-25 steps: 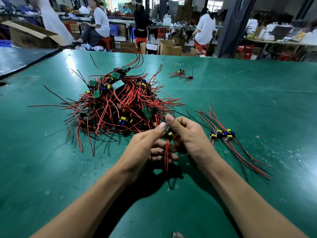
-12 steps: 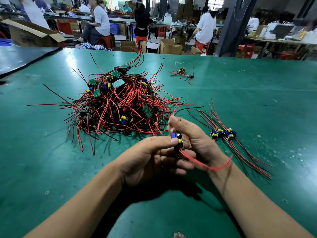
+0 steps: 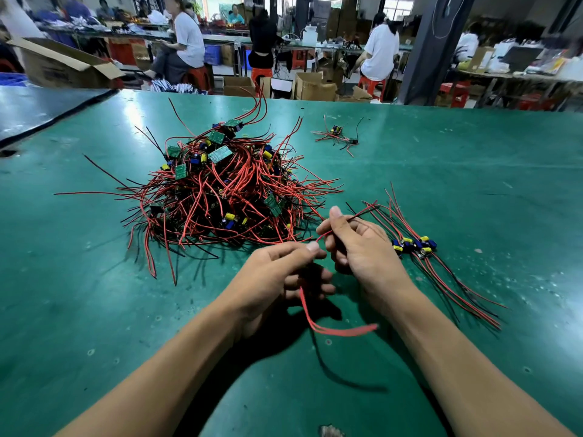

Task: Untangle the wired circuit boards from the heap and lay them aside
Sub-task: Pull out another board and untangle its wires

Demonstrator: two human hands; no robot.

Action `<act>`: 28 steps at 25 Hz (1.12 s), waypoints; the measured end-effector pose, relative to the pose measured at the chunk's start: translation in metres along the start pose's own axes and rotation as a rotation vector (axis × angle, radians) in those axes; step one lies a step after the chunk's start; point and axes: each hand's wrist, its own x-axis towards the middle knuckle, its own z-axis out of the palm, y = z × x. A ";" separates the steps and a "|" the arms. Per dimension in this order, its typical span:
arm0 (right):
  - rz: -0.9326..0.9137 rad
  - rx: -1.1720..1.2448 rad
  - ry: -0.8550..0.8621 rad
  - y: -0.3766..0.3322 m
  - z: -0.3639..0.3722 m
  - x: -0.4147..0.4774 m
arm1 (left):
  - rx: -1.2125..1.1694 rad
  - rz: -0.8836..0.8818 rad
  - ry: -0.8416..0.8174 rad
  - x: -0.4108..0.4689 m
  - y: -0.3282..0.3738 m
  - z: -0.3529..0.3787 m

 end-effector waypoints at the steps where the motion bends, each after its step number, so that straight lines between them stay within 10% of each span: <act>1: -0.010 -0.039 0.021 0.001 0.000 0.000 | -0.044 -0.004 0.020 0.001 0.001 -0.002; 6: 0.050 -0.037 0.008 0.001 0.002 -0.002 | -0.001 -0.014 0.013 0.001 0.000 -0.003; 14: 0.156 -0.118 -0.492 0.004 -0.007 -0.009 | 0.286 0.178 0.119 0.003 -0.006 -0.006; 22: -0.071 -0.814 -0.221 0.002 -0.012 0.001 | 0.417 0.109 0.166 0.010 -0.002 -0.004; 28: -0.056 -0.676 -0.056 0.005 0.002 -0.003 | 0.507 0.167 0.217 0.009 -0.003 -0.007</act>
